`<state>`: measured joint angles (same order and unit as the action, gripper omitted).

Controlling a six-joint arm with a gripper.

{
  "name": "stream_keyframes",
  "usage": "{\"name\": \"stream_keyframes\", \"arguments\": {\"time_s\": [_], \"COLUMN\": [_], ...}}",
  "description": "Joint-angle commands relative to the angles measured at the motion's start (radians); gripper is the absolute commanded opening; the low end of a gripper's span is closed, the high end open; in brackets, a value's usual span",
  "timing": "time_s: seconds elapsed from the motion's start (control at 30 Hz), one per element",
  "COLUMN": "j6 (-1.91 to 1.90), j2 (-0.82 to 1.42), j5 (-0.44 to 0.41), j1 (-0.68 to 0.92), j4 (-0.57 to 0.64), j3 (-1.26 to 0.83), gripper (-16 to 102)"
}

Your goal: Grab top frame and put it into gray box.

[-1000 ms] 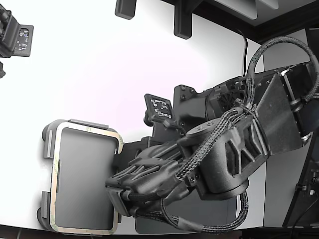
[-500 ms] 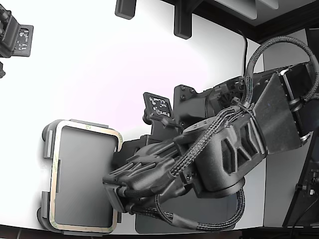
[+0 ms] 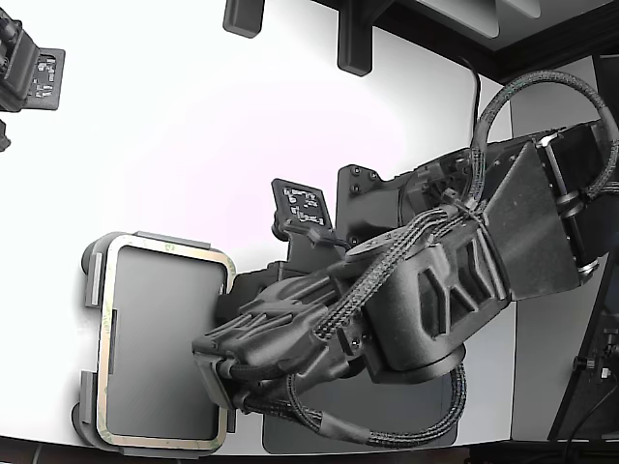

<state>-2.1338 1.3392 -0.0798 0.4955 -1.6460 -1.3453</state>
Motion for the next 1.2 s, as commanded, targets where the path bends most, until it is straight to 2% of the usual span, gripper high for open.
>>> {"name": "stream_keyframes", "arguments": {"time_s": [0.0, 1.17], "j6": [0.003, 0.017], "j2": [0.017, 0.012], "j5": [0.0, 0.006], "j1": [-0.017, -0.021], "j4": [-0.012, -0.012], "j3": [0.026, 0.029], "gripper": [-12, -12]}}
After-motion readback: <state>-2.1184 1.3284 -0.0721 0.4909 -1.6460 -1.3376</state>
